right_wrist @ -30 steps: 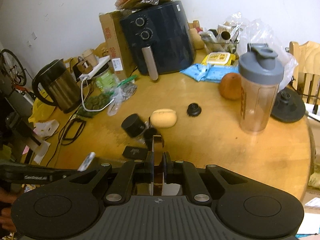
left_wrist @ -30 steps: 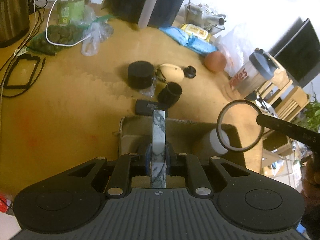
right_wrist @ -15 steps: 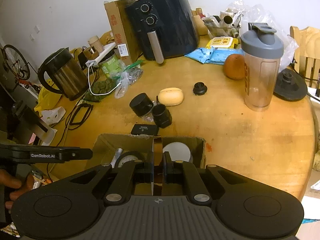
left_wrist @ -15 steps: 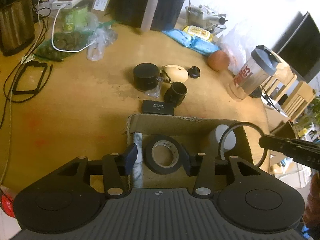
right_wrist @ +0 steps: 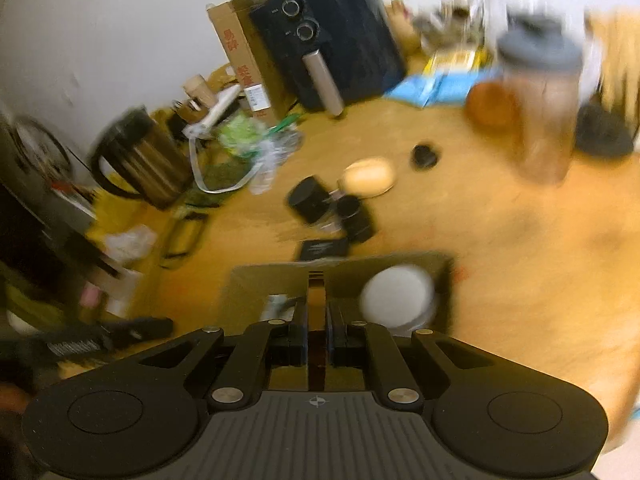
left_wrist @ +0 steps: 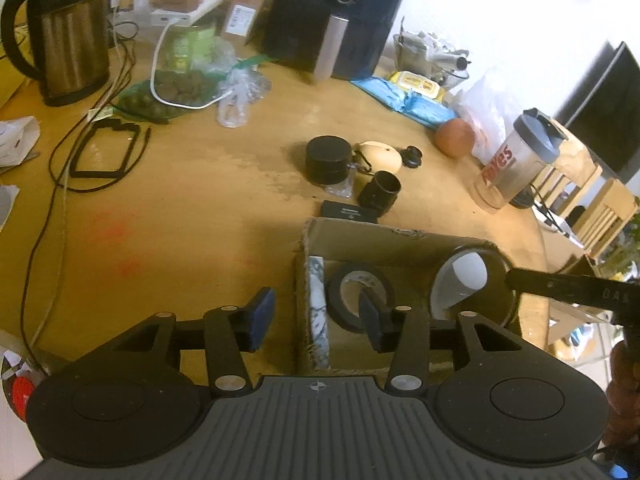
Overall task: Organize rigid objects
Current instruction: 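Lower the metal ring into the box and open the right tool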
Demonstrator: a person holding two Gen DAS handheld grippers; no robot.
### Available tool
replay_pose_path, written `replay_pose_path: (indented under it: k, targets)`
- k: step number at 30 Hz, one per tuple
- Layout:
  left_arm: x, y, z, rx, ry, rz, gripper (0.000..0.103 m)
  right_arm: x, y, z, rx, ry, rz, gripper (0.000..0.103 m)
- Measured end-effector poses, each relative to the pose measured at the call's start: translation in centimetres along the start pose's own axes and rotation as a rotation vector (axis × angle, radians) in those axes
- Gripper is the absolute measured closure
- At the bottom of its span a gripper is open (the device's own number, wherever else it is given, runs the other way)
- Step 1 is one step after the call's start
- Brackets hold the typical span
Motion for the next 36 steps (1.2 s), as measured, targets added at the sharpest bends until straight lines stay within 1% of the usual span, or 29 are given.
replay_pose_path:
  k: [1,2,3,4,5,6,8,9,16,22,25,31,34,36]
  targets:
    - [-0.2,0.2,-0.1,-0.003,-0.003,0.003,0.057,0.6,-0.5,-0.1,0.058,0.032,0.027,0.089]
    - [-0.3,0.4,-0.3,-0.006,-0.005,0.008,0.057,1.1,-0.9,-0.2,0.091,0.050,0.008,0.072]
    - [-0.5,0.5,-0.3,-0.007,-0.007,0.012,0.057,1.3,-1.1,-0.3,0.090,0.056,-0.022,0.051]
    - [-0.6,0.6,-0.4,-0.007,-0.008,0.015,0.057,1.4,-0.9,-0.5,0.058,0.051,-0.049,0.043]
    - [-0.7,0.7,-0.4,-0.008,-0.012,0.017,0.057,1.3,-0.5,-0.6,0.023,0.040,-0.074,0.030]
    - [-0.9,0.8,-0.5,-0.010,-0.014,0.020,0.057,1.1,-0.2,-0.7,-0.006,0.032,-0.093,0.019]
    - [-1.0,1.1,-0.6,-0.012,-0.017,0.023,0.057,0.9,0.3,-0.9,-0.041,0.018,-0.109,0.010]
    - [-1.1,1.2,-0.7,-0.014,-0.016,0.023,0.057,0.8,0.3,-1.0,-0.051,0.012,-0.117,0.008]
    - [-1.3,1.4,-0.8,-0.004,-0.019,0.017,0.057,0.6,0.7,-1.2,-0.106,-0.003,-0.216,0.000]
    - [-1.4,1.2,-0.5,0.012,-0.028,0.008,0.057,0.6,1.2,-1.4,-0.192,-0.019,-0.326,0.000]
    - [-1.4,1.1,-0.3,0.023,-0.033,0.004,0.057,0.7,1.2,-1.4,-0.217,-0.013,-0.378,0.000]
    - [-1.3,1.0,0.1,0.039,-0.040,0.008,0.057,0.5,0.6,-1.0,-0.210,-0.043,-0.448,0.000]
    - [-1.3,0.8,0.3,0.047,-0.044,0.010,0.057,0.0,0.5,-1.0,-0.225,-0.093,-0.452,0.000]
    - [-1.3,0.7,0.5,0.057,-0.049,0.009,0.057,-0.1,0.7,-0.9,-0.250,-0.111,-0.463,0.000]
Point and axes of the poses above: each gripper's, at about its wrist camera, not at the fingertips, and x roughly the way its jaws point, y to its left, z to its top, the point moved 4 cm from there along x, roughly the way its jaws point, and after that the axes turned 3 degrees about x, right-handed, at the moved point
